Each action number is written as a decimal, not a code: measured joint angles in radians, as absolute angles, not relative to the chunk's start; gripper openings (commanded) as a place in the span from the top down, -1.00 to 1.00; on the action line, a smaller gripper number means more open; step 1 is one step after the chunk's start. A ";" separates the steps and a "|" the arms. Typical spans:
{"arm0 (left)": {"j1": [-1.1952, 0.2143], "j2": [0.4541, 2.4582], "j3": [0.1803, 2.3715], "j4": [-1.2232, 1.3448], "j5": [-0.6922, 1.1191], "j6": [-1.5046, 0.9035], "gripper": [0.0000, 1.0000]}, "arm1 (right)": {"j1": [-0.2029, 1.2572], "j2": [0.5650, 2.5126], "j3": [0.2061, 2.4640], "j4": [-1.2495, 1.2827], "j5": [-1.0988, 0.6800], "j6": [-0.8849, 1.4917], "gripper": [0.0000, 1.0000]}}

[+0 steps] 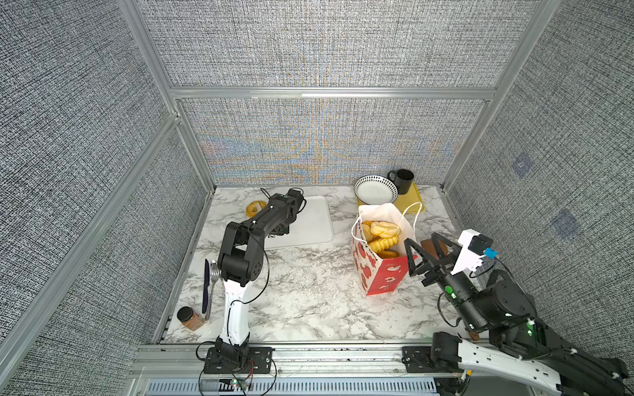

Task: Pack bread into a paper bag
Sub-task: Pick up the fake bread from the plate.

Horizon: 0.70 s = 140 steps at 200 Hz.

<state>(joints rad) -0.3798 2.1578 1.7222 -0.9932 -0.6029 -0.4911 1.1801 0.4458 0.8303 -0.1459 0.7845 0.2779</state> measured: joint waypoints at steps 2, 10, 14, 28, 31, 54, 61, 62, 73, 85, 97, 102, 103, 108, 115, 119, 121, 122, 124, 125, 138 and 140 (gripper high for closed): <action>-0.378 2.158 1.720 -0.994 -0.603 -0.492 0.48 | 1.180 0.445 0.830 -0.146 0.785 0.279 -0.98; -0.376 2.158 1.716 -0.994 -0.603 -0.496 0.63 | 1.180 0.442 0.830 -0.146 0.784 0.279 -0.98; -0.374 2.158 1.716 -0.993 -0.603 -0.498 0.72 | 1.180 0.439 0.829 -0.146 0.781 0.279 -0.98; -0.373 2.154 1.714 -0.993 -0.603 -0.505 0.94 | 1.180 0.434 0.829 -0.146 0.781 0.279 -0.98; -0.372 2.152 1.712 -0.993 -0.603 -0.506 0.96 | 1.180 0.432 0.829 -0.146 0.781 0.279 -0.98; -0.376 2.122 1.703 -0.996 -0.598 -0.509 0.96 | 1.180 0.427 0.825 -0.146 0.781 0.282 -0.98; -0.381 2.105 1.701 -0.998 -0.598 -0.510 0.96 | 1.180 0.427 0.825 -0.146 0.780 0.282 -0.98; -0.382 2.103 1.701 -0.999 -0.598 -0.510 0.96 | 1.180 0.427 0.825 -0.146 0.780 0.282 -0.98; -0.400 2.068 1.699 -1.002 -0.598 -0.512 0.96 | 1.180 0.427 0.825 -0.146 0.781 0.282 -0.98; -0.425 2.020 1.699 -1.003 -0.596 -0.512 0.96 | 1.180 0.429 0.825 -0.146 0.781 0.282 -0.98; -0.452 1.956 1.699 -1.001 -0.587 -0.512 0.96 | 1.180 0.434 0.826 -0.146 0.780 0.282 -0.98; -0.464 1.924 1.697 -0.997 -0.581 -0.511 0.96 | 1.180 0.437 0.828 -0.146 0.779 0.282 -0.98; -0.465 1.919 1.697 -0.996 -0.580 -0.511 0.96 | 1.180 0.437 0.829 -0.147 0.779 0.282 -0.98; -0.474 1.887 1.695 -0.993 -0.573 -0.510 0.96 | 1.180 0.440 0.831 -0.147 0.779 0.282 -0.98; -0.486 1.847 1.692 -0.987 -0.565 -0.508 0.96 | 1.180 0.442 0.835 -0.147 0.778 0.282 -0.98; -0.495 1.822 1.689 -0.982 -0.558 -0.508 0.96 | 1.180 0.443 0.837 -0.148 0.778 0.282 -0.98; -0.498 1.812 1.688 -0.980 -0.554 -0.508 0.96 | 1.180 0.444 0.838 -0.148 0.778 0.282 -0.98; -0.502 1.802 1.687 -0.978 -0.551 -0.508 0.96 | 1.180 0.444 0.838 -0.148 0.779 0.282 -0.98; -0.505 1.792 1.686 -0.974 -0.548 -0.507 0.96 | 1.180 0.444 0.839 -0.147 0.778 0.282 -0.98; -0.507 1.788 1.686 -0.973 -0.546 -0.506 0.96 | 1.180 0.444 0.839 -0.146 0.778 0.282 -0.98; -0.538 1.712 1.671 -0.949 -0.505 -0.494 0.96 | 1.180 0.445 0.841 -0.147 0.778 0.281 -0.98; -0.542 1.703 1.670 -0.947 -0.497 -0.491 0.96 | 1.180 0.446 0.842 -0.147 0.778 0.281 -0.98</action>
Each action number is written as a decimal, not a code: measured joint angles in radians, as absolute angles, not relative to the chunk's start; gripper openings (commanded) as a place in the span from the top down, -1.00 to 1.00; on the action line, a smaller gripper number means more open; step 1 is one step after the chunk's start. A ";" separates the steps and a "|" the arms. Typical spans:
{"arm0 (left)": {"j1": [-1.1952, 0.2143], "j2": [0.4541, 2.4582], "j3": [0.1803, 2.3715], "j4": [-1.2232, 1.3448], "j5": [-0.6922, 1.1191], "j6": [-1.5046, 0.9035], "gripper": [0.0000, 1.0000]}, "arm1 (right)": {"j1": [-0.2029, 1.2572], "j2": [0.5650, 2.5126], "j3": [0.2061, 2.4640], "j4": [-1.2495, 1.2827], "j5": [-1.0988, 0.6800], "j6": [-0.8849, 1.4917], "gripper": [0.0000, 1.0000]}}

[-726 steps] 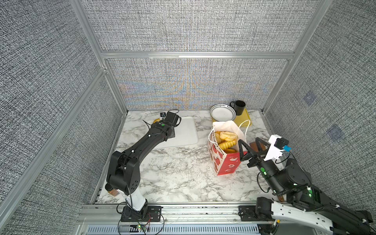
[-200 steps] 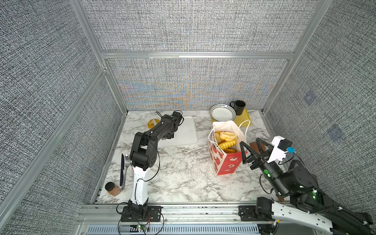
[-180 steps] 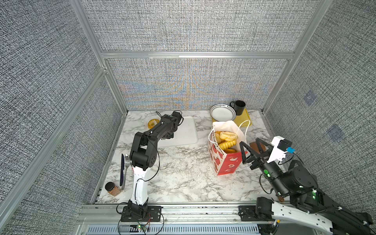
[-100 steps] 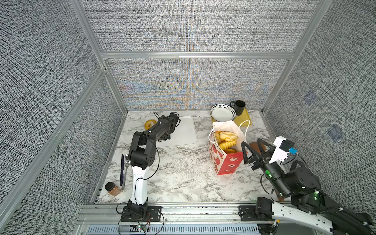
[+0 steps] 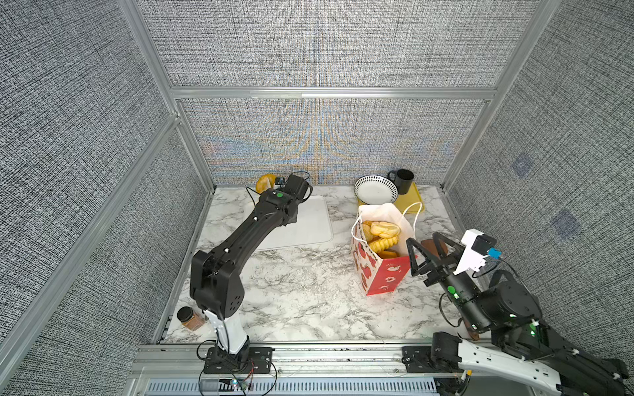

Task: Pack bread into a paper bag
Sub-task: Place the fake bread in the paper bag.

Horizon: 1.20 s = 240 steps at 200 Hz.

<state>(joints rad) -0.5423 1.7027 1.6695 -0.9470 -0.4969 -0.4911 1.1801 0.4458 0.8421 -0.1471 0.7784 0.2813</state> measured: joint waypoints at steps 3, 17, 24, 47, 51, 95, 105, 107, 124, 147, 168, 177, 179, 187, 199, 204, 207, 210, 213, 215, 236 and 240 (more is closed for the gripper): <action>-0.550 1.682 1.665 -0.939 -0.484 -0.484 0.96 | 1.180 0.447 0.843 -0.147 0.778 0.281 -0.98; -0.579 1.596 1.642 -0.892 -0.409 -0.455 0.96 | 1.180 0.451 0.850 -0.148 0.778 0.281 -0.98; -0.590 1.552 1.629 -0.867 -0.364 -0.443 0.96 | 1.180 0.453 0.853 -0.147 0.778 0.279 -0.98; -0.633 1.427 1.600 -0.780 -0.220 -0.415 0.96 | 1.180 0.461 0.858 -0.146 0.778 0.278 -0.98; -0.642 1.414 1.600 -0.770 -0.198 -0.411 0.96 | 1.180 0.462 0.859 -0.147 0.778 0.278 -0.98; -0.760 1.323 1.590 -0.662 0.094 -0.368 0.96 | 1.180 0.477 0.862 -0.147 0.782 0.278 -0.98; -0.789 1.318 1.582 -0.657 0.135 -0.365 0.96 | 1.180 0.478 0.862 -0.147 0.783 0.278 -0.98; -0.794 1.317 1.581 -0.656 0.143 -0.364 0.96 | 1.180 0.478 0.862 -0.147 0.783 0.278 -0.98; -0.847 1.327 1.574 -0.654 0.213 -0.363 0.95 | 1.180 0.477 0.867 -0.147 0.792 0.278 -0.98; -0.917 1.361 1.573 -0.661 0.246 -0.363 0.96 | 1.180 0.474 0.876 -0.147 0.804 0.278 -0.98; -0.970 1.396 1.572 -0.676 0.252 -0.363 0.96 | 1.180 0.472 0.877 -0.149 0.804 0.278 -0.98; -0.986 1.406 1.563 -0.675 0.252 -0.363 0.96 | 1.180 0.472 0.877 -0.151 0.804 0.278 -0.98; -0.988 1.407 1.562 -0.675 0.252 -0.363 0.96 | 1.180 0.471 0.877 -0.151 0.804 0.278 -0.98; -0.994 1.413 1.550 -0.675 0.253 -0.362 0.96 | 1.180 0.469 0.877 -0.153 0.804 0.279 -0.98; -0.996 1.420 1.526 -0.675 0.239 -0.363 0.96 | 1.180 0.465 0.877 -0.154 0.804 0.279 -0.98; -0.996 1.424 1.516 -0.675 0.229 -0.364 0.96 | 1.180 0.464 0.877 -0.153 0.804 0.279 -0.98; -0.995 1.425 1.512 -0.675 0.224 -0.364 0.96 | 1.180 0.463 0.877 -0.153 0.804 0.279 -0.98; -0.995 1.428 1.507 -0.675 0.219 -0.365 0.96 | 1.180 0.463 0.877 -0.153 0.804 0.279 -0.98; -0.994 1.430 1.504 -0.675 0.217 -0.365 0.96 | 1.180 0.462 0.877 -0.154 0.804 0.279 -0.98; -0.994 1.433 1.502 -0.676 0.214 -0.365 0.96 | 1.180 0.462 0.877 -0.154 0.804 0.279 -0.98; -0.995 1.459 1.499 -0.675 0.200 -0.366 0.96 | 1.180 0.464 0.877 -0.156 0.804 0.281 -0.98; -0.995 1.463 1.500 -0.675 0.194 -0.366 0.96 | 1.180 0.465 0.878 -0.157 0.804 0.282 -0.98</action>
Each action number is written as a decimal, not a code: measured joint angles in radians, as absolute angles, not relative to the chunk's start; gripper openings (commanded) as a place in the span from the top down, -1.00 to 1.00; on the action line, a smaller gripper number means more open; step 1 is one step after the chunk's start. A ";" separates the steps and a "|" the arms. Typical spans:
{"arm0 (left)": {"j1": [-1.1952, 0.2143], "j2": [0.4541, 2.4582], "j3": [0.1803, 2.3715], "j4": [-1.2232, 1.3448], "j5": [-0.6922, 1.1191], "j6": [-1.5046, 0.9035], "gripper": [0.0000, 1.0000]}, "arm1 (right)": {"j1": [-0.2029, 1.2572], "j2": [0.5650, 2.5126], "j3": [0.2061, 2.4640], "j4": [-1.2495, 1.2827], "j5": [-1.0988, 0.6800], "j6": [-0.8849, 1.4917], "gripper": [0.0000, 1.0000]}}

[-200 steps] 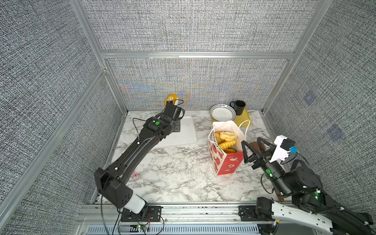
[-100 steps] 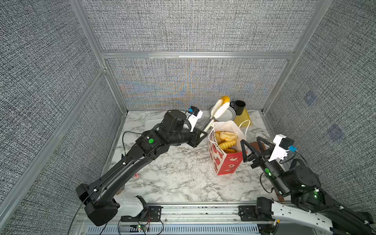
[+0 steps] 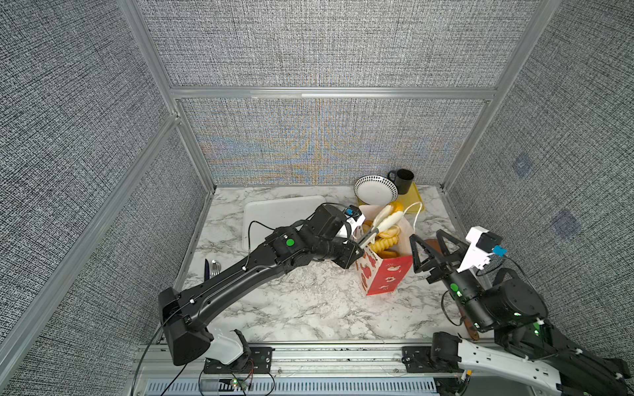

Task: Pack bread into a paper bag
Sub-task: Place the fake bread in the paper bag, then place the clamp on the plate.

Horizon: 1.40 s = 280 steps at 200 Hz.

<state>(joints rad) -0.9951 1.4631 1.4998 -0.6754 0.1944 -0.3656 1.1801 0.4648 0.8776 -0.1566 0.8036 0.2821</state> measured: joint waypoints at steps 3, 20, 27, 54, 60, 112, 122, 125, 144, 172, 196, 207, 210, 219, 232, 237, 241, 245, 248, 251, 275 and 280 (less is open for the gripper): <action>-0.995 1.467 1.501 -0.676 0.189 -0.365 0.95 | 1.180 0.466 0.878 -0.158 0.804 0.282 -0.98; -0.997 1.489 1.515 -0.676 0.151 -0.363 0.83 | 1.180 0.469 0.878 -0.166 0.803 0.283 -0.98; -0.998 1.499 1.524 -0.675 0.129 -0.361 0.76 | 1.180 0.471 0.878 -0.170 0.803 0.287 -0.98; -0.998 1.530 1.559 -0.679 0.054 -0.350 0.45 | 1.180 0.472 0.878 -0.184 0.800 0.293 -0.98; -0.998 1.536 1.565 -0.683 0.042 -0.348 0.42 | 1.180 0.472 0.878 -0.186 0.800 0.294 -0.98; -0.998 1.518 1.566 -0.710 0.012 -0.341 0.18 | 1.180 0.468 0.878 -0.189 0.801 0.300 -0.98; -0.998 1.500 1.561 -0.708 0.028 -0.342 0.18 | 1.180 0.470 0.878 -0.189 0.801 0.300 -0.98; -0.998 1.496 1.560 -0.707 0.031 -0.342 0.18 | 1.180 0.471 0.878 -0.189 0.801 0.300 -0.98; -0.998 1.465 1.554 -0.704 0.054 -0.342 0.18 | 1.180 0.478 0.878 -0.189 0.800 0.300 -0.98; -0.998 1.403 1.521 -0.692 0.094 -0.342 0.16 | 1.180 0.491 0.878 -0.191 0.800 0.301 -0.98; -0.998 1.339 1.507 -0.667 0.139 -0.342 0.16 | 1.180 0.502 0.891 -0.192 0.799 0.305 -0.98; -0.998 1.305 1.506 -0.656 0.141 -0.342 0.16 | 1.180 0.509 0.898 -0.191 0.799 0.305 -0.98; -0.998 1.295 1.505 -0.652 0.140 -0.342 0.16 | 1.180 0.511 0.899 -0.191 0.800 0.305 -0.98; -0.998 1.255 1.496 -0.645 0.121 -0.344 0.16 | 1.180 0.517 0.900 -0.191 0.800 0.305 -0.98; -0.999 1.176 1.463 -0.624 0.038 -0.343 0.18 | 1.180 0.532 0.905 -0.191 0.802 0.304 -0.98; -0.999 1.148 1.449 -0.618 -0.007 -0.341 0.19 | 1.180 0.539 0.905 -0.191 0.805 0.304 -0.98; -0.999 1.126 1.437 -0.613 -0.052 -0.339 0.20 | 1.180 0.545 0.905 -0.191 0.807 0.304 -0.98; -0.999 1.105 1.423 -0.606 -0.103 -0.335 0.20 | 1.180 0.552 0.905 -0.191 0.810 0.304 -0.98; -0.998 1.090 1.411 -0.603 -0.144 -0.332 0.20 | 1.180 0.558 0.904 -0.190 0.812 0.303 -0.98; -0.998 1.079 1.402 -0.600 -0.178 -0.329 0.20 | 1.180 0.564 0.901 -0.186 0.816 0.302 -0.98; -0.990 0.996 1.261 -0.567 -0.508 -0.305 0.21 | 1.179 0.617 0.830 -0.139 0.863 0.281 -0.98; -0.984 0.982 1.229 -0.566 -0.563 -0.300 0.23 | 1.178 0.629 0.807 -0.124 0.867 0.277 -0.98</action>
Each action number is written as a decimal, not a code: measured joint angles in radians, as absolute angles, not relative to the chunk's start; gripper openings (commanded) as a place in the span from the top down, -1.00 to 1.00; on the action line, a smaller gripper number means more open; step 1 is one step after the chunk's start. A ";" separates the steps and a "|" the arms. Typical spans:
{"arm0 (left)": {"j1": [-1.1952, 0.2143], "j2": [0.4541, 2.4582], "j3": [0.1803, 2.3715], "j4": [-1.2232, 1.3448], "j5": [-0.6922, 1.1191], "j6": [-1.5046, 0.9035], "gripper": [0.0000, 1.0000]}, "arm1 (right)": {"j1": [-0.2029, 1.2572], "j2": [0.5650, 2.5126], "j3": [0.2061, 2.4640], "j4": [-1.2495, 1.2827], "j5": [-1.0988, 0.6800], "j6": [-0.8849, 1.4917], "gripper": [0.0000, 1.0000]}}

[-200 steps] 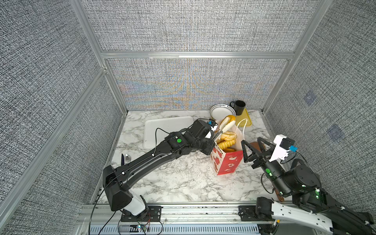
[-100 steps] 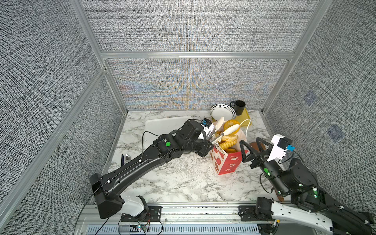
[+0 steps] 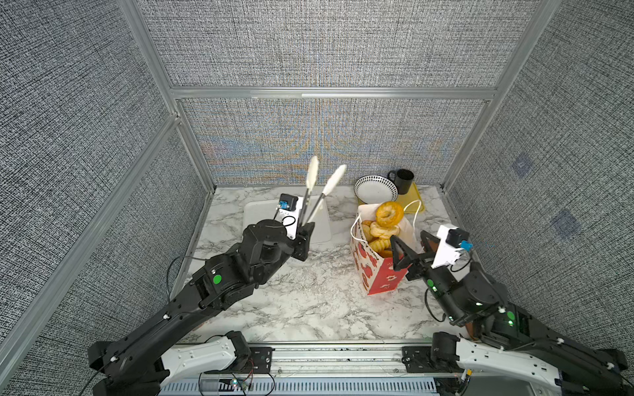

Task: Pack bread into a paper bag
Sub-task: Place the clamp on the plate.

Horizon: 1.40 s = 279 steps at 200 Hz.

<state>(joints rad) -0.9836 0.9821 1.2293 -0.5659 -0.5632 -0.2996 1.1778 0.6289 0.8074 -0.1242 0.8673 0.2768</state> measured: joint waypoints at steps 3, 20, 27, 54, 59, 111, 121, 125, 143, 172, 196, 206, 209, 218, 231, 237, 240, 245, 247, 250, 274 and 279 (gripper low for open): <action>-0.978 0.975 1.206 -0.566 -0.597 -0.296 0.23 | 1.177 0.639 0.794 -0.120 0.868 0.275 -0.98; -0.930 0.942 1.096 -0.561 -0.721 -0.287 0.27 | 1.162 0.705 0.733 -0.085 0.868 0.259 -0.98; -0.892 0.928 1.053 -0.556 -0.761 -0.288 0.27 | 1.150 0.739 0.713 -0.060 0.860 0.252 -0.98; -0.704 0.900 0.910 -0.491 -0.824 -0.296 0.26 | 1.095 0.892 0.694 -0.003 0.799 0.237 -0.98; -0.664 0.905 0.888 -0.478 -0.824 -0.295 0.26 | 1.092 0.913 0.694 0.013 0.789 0.237 -0.98; -0.393 1.082 0.713 -0.226 -0.776 -0.266 0.24 | 1.095 0.995 0.627 0.191 0.559 0.182 -0.98; -0.343 1.119 0.678 -0.182 -0.757 -0.265 0.23 | 1.095 0.987 0.612 0.216 0.522 0.173 -0.98; -0.328 1.129 0.664 -0.161 -0.752 -0.264 0.23 | 1.095 0.982 0.606 0.223 0.512 0.170 -0.98; -0.288 1.147 0.604 -0.060 -0.743 -0.255 0.21 | 1.096 0.941 0.568 0.261 0.460 0.151 -0.98; -0.217 1.175 0.557 0.073 -0.708 -0.240 0.21 | 1.100 0.899 0.561 0.272 0.433 0.124 -0.98; -0.190 1.192 0.550 0.141 -0.672 -0.240 0.21 | 1.110 0.855 0.603 0.263 0.440 0.090 -0.98; -0.185 1.198 0.549 0.158 -0.659 -0.241 0.22 | 1.118 0.834 0.633 0.251 0.442 0.073 -0.98; -0.183 1.201 0.549 0.164 -0.654 -0.240 0.22 | 1.120 0.830 0.642 0.249 0.443 0.070 -0.98; -0.177 1.208 0.549 0.178 -0.648 -0.241 0.22 | 1.129 0.813 0.669 0.243 0.449 0.060 -0.98; -0.168 1.221 0.550 0.192 -0.644 -0.241 0.22 | 1.148 0.791 0.704 0.232 0.465 0.042 -0.98; -0.167 1.227 0.550 0.194 -0.644 -0.241 0.22 | 1.155 0.782 0.722 0.226 0.469 0.032 -0.98; -0.166 1.231 0.550 0.196 -0.644 -0.241 0.22 | 1.160 0.778 0.731 0.221 0.474 0.025 -0.98; -0.165 1.238 0.550 0.199 -0.644 -0.240 0.22 | 1.165 0.770 0.743 0.215 0.482 0.019 -0.98; -0.164 1.242 0.550 0.200 -0.644 -0.241 0.22 | 1.167 0.767 0.748 0.213 0.485 0.017 -0.98; -0.163 1.245 0.550 0.202 -0.644 -0.240 0.22 | 1.171 0.760 0.757 0.208 0.492 0.012 -0.98; -0.160 1.287 0.545 0.245 -0.647 -0.222 0.24 | 1.177 0.718 0.816 0.186 0.542 -0.016 -0.98; -0.158 1.298 0.545 0.254 -0.648 -0.213 0.24 | 1.177 0.713 0.831 0.183 0.553 -0.021 -0.98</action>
